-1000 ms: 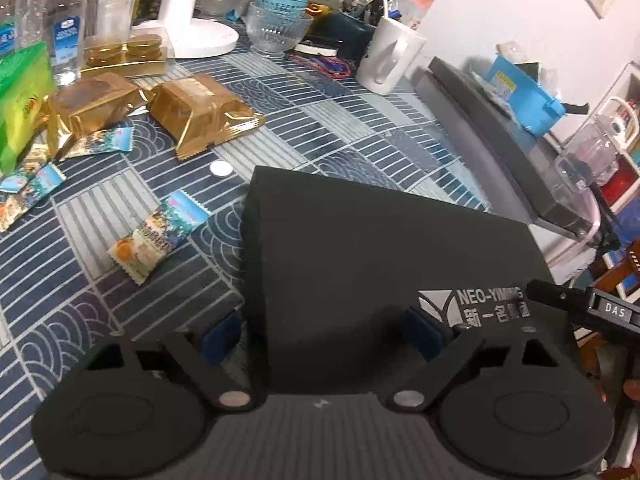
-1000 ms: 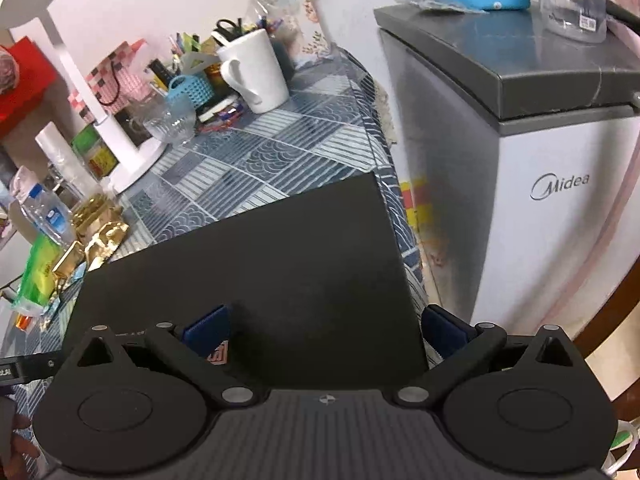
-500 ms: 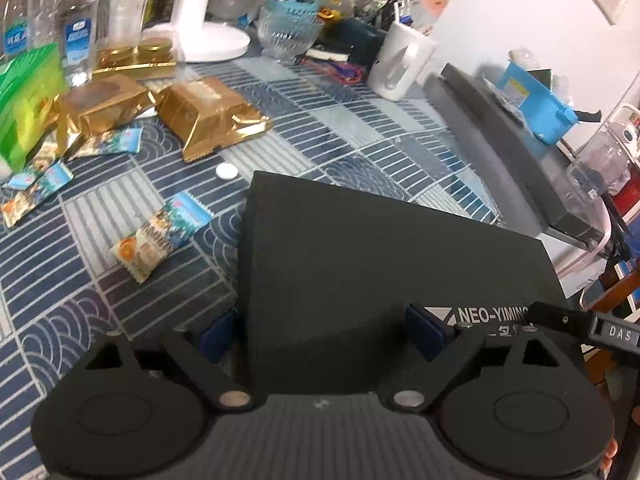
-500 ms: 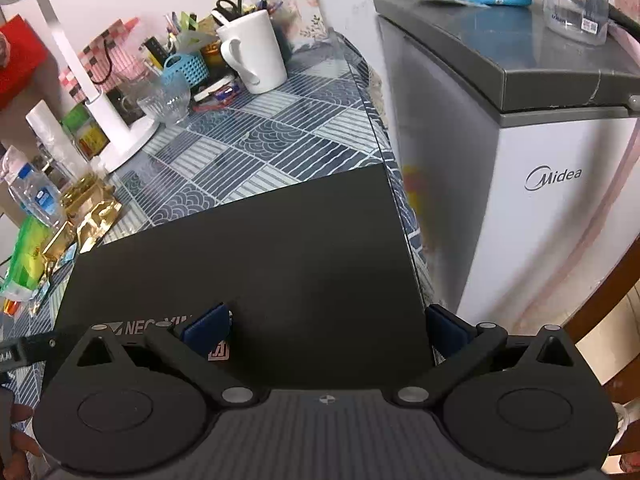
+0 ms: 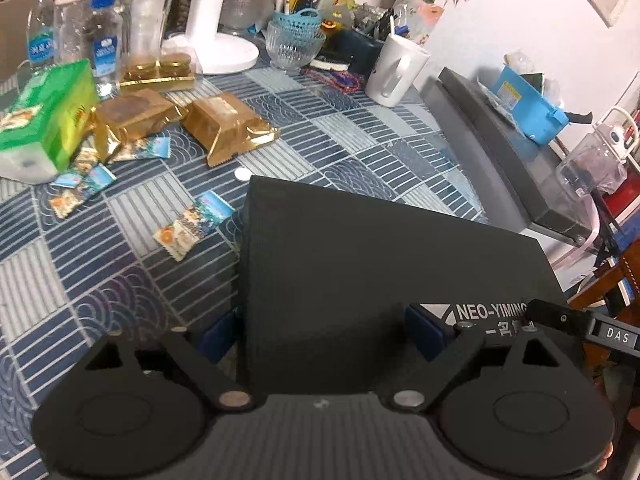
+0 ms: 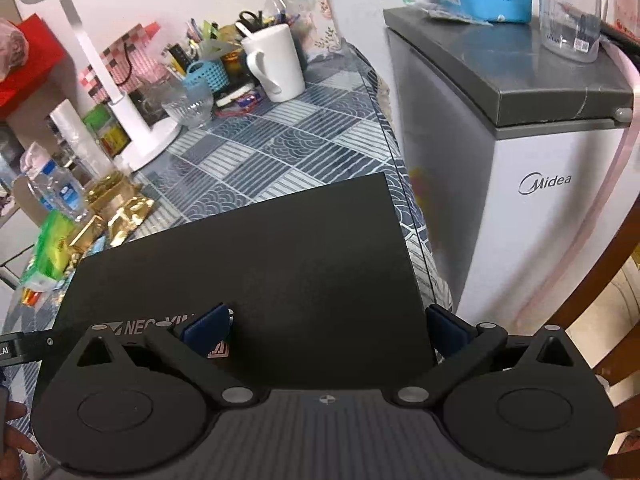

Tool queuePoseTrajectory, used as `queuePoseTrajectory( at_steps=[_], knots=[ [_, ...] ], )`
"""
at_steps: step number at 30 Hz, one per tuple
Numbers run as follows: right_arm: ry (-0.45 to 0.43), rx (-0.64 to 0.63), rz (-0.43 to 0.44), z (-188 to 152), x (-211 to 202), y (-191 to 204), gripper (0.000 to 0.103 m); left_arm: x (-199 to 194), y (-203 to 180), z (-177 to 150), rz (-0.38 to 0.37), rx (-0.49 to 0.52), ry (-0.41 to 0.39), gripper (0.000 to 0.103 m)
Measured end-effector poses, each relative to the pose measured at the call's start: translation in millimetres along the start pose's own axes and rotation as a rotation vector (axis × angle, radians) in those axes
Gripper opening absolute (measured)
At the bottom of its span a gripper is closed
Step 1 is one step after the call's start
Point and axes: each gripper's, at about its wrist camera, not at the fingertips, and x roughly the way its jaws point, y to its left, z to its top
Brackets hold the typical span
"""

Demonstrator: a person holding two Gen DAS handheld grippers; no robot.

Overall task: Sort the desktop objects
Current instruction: 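Lift and carry the black lid with both grippers toward the white box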

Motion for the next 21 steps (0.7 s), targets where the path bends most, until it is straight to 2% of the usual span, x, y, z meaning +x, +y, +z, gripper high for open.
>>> queuePoseTrajectory(
  at_steps=[9, 21],
  knots=[
    [-0.019, 0.012, 0.023, -20, -54, 16, 0.103, -59, -7, -14, 0.016, 0.014, -0.013, 0.103],
    [-0.034, -0.004, 0.045, -58, -132, 38, 0.103, -140, -11, -52, 0.033, -0.001, -0.038, 0.103]
  ],
)
